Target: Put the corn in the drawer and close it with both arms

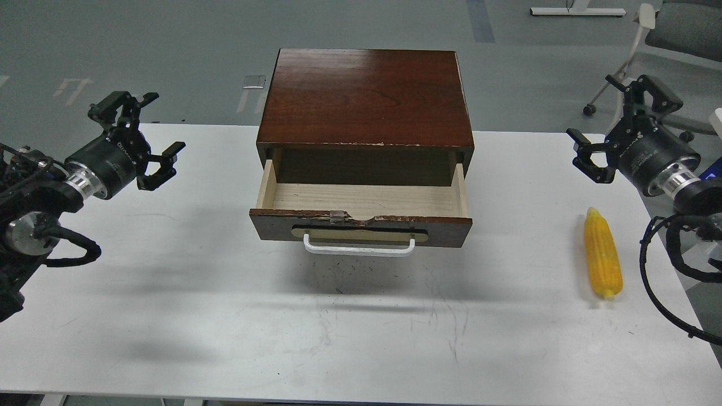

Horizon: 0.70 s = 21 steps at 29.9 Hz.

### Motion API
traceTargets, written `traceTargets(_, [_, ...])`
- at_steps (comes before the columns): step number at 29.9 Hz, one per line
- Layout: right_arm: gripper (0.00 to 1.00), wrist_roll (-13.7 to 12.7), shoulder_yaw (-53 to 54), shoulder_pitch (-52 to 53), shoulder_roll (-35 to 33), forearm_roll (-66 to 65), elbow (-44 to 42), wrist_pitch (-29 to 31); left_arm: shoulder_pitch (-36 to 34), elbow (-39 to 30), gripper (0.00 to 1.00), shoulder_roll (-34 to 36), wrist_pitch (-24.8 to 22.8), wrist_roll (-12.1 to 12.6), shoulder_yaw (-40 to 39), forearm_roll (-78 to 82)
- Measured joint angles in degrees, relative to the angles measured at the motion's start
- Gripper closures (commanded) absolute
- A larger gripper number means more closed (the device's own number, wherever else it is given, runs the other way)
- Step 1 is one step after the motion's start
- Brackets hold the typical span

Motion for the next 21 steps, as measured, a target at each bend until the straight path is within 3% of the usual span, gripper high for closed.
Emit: traceTargets(21, [0.01, -0.1, -1.2, -0.3, 0.8, -0.2, -0.4, -1.3, 0.6, -1.7, 0.02, -0.2, 1.8, -0.1, -0.3, 0.0])
